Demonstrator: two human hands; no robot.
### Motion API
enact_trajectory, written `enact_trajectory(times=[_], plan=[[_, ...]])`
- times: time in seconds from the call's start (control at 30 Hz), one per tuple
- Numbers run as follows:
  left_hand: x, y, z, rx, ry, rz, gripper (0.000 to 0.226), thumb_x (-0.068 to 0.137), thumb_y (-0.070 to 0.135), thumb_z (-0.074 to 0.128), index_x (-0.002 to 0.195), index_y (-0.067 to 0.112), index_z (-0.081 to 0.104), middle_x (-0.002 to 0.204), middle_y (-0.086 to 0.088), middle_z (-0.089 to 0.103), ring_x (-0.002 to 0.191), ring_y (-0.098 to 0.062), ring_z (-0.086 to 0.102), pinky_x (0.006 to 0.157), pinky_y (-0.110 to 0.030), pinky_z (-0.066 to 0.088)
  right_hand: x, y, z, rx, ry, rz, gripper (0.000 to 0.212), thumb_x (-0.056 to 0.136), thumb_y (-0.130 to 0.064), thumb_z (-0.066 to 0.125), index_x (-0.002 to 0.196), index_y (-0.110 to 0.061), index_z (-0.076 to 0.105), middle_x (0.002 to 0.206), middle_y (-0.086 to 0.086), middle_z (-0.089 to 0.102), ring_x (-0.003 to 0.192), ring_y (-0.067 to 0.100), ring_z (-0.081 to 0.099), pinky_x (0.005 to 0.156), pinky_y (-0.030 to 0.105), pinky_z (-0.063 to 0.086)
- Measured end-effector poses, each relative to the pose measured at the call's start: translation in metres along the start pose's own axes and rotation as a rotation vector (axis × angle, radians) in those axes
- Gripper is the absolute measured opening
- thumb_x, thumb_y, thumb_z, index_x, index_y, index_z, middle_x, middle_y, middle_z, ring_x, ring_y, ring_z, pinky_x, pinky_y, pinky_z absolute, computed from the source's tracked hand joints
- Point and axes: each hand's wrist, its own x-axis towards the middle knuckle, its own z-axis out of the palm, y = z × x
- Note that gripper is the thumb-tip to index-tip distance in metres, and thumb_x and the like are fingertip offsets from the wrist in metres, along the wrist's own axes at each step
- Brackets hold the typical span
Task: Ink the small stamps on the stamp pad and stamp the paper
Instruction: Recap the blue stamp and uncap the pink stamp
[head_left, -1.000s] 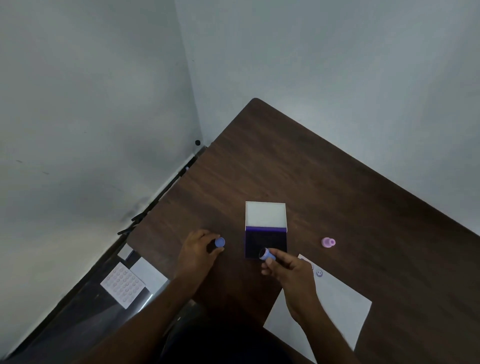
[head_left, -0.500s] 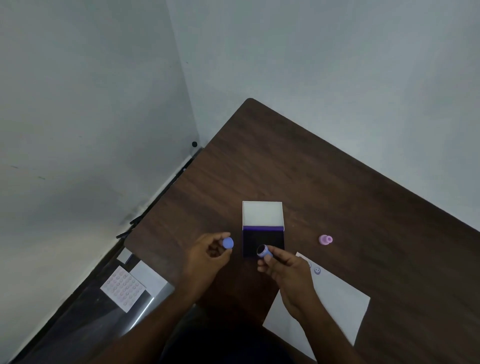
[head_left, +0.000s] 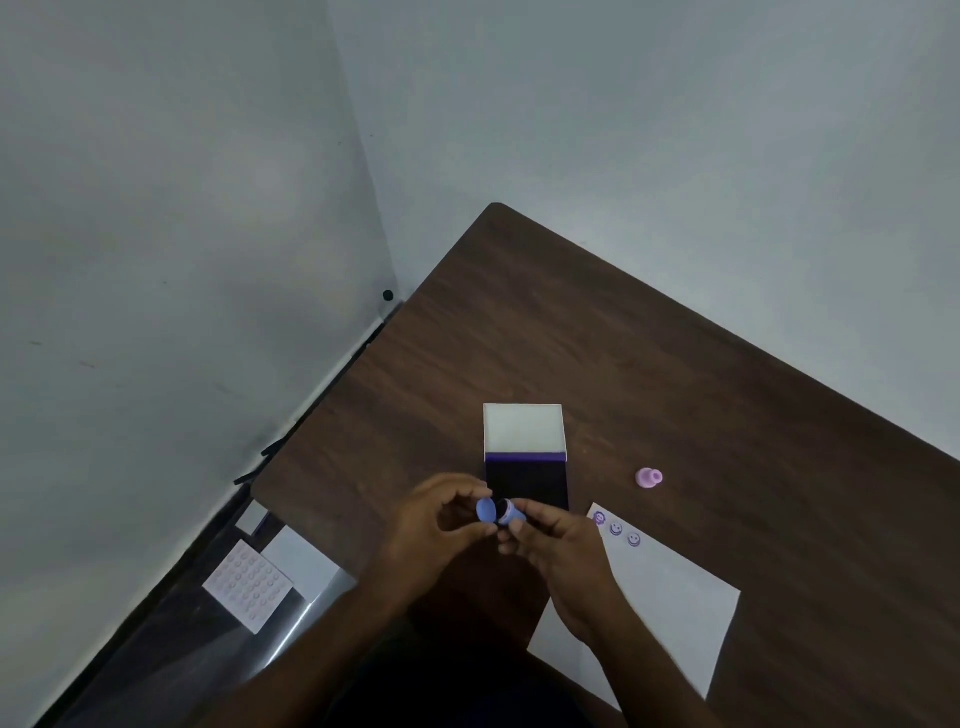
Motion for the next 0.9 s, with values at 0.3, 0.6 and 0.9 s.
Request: enact_trajectory(times=[0.3,0.6,0.9], plan=[[-0.001,-0.002,0.005,-0.012,0.023,-0.122,0.028,0.08,0.023,0.074,0.082,0.046,0.057,0.083,0.028,0.057,0.075,0.004,0.061,0.063,0.003,0.04,-0.001,0.0,0.0,-0.041,-0.005,-0.029,0.027,0.079,-0.031,0.069,0.105,-0.022,0.07,0.088,0.004,0.076,0.083,0.023,0.072,0.089,0.037,0.055],[0.002,0.006,0.0,-0.011,-0.042,0.035,0.048,0.078,0.013,0.074,0.089,0.057,0.057,0.082,0.038,0.06,0.091,0.024,0.053,0.076,0.006,0.036,-0.001,-0.005,0.005,-0.25,0.034,-0.09,0.027,0.085,-0.021,0.067,0.112,-0.021,0.067,0.105,0.002,0.072,0.093,0.016,0.068,0.089,0.024,0.053],[0.0,0.01,-0.003,-0.092,-0.026,-0.018,0.032,0.072,0.022,0.079,0.081,0.05,0.067,0.081,0.034,0.068,0.084,0.008,0.065,0.073,-0.005,0.049,-0.001,-0.008,0.005,-0.409,0.044,-0.156,0.027,0.087,-0.023,0.064,0.114,-0.02,0.065,0.101,-0.008,0.067,0.091,0.006,0.061,0.079,0.007,0.048]])
